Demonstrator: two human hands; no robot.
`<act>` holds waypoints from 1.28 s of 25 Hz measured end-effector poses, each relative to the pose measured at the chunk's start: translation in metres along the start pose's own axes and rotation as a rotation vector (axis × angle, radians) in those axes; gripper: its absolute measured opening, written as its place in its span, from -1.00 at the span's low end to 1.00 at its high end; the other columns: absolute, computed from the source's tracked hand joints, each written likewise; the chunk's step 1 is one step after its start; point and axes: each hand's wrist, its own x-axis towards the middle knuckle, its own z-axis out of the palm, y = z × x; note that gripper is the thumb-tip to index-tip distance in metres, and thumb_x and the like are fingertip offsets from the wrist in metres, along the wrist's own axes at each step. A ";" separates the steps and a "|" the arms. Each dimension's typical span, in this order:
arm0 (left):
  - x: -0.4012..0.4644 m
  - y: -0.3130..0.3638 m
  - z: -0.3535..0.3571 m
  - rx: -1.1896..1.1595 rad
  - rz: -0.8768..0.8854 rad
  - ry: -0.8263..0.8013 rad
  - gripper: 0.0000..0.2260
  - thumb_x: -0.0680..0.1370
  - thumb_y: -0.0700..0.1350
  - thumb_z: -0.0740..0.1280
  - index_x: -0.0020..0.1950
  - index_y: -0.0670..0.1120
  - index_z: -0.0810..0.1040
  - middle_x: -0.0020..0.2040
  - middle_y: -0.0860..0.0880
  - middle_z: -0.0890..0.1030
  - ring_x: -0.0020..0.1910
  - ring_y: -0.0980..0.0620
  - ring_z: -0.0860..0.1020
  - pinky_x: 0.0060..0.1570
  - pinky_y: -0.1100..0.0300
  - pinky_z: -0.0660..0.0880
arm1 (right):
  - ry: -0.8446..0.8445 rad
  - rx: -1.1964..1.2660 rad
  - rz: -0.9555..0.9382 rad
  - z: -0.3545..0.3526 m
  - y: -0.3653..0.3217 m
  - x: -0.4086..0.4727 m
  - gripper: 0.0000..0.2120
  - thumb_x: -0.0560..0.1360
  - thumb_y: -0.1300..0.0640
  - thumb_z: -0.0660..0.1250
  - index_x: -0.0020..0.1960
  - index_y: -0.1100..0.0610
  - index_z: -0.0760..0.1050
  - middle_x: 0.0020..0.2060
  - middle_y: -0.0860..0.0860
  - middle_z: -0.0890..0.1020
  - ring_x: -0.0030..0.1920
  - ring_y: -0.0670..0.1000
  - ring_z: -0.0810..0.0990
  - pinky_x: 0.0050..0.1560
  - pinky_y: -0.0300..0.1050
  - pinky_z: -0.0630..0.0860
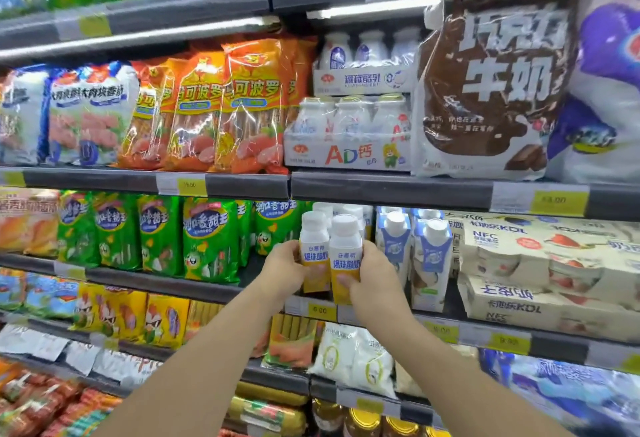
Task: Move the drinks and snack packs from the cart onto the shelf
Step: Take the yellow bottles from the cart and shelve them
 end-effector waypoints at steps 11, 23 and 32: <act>0.032 -0.034 -0.011 0.174 0.119 -0.122 -0.70 0.47 -0.15 0.49 0.16 0.02 0.53 -0.06 0.13 0.59 -0.06 0.08 0.55 -0.10 0.22 0.43 | 0.193 -0.281 0.309 0.049 -0.002 0.027 -0.62 0.55 0.24 0.37 0.32 0.11 0.35 0.10 0.10 0.62 0.04 0.11 0.61 0.02 0.08 0.62; 0.033 -0.034 -0.011 0.154 0.181 -0.124 -0.65 0.40 -0.11 0.55 0.09 -0.03 0.49 -0.03 0.03 0.63 -0.05 0.03 0.59 -0.08 0.14 0.51 | 0.247 -0.504 0.402 0.045 -0.017 0.025 -0.54 0.48 -0.16 0.35 0.14 0.18 0.38 -0.01 0.12 0.61 -0.01 0.16 0.62 -0.12 0.01 0.61; 0.032 -0.031 -0.011 0.153 0.183 -0.138 -0.66 0.40 -0.11 0.56 0.07 -0.02 0.50 -0.04 0.04 0.64 -0.04 0.04 0.60 0.01 0.08 0.56 | 0.246 -0.532 0.389 0.042 -0.018 0.024 -0.52 0.52 -0.15 0.34 0.21 0.21 0.39 -0.01 0.13 0.61 0.00 0.15 0.64 -0.19 -0.04 0.56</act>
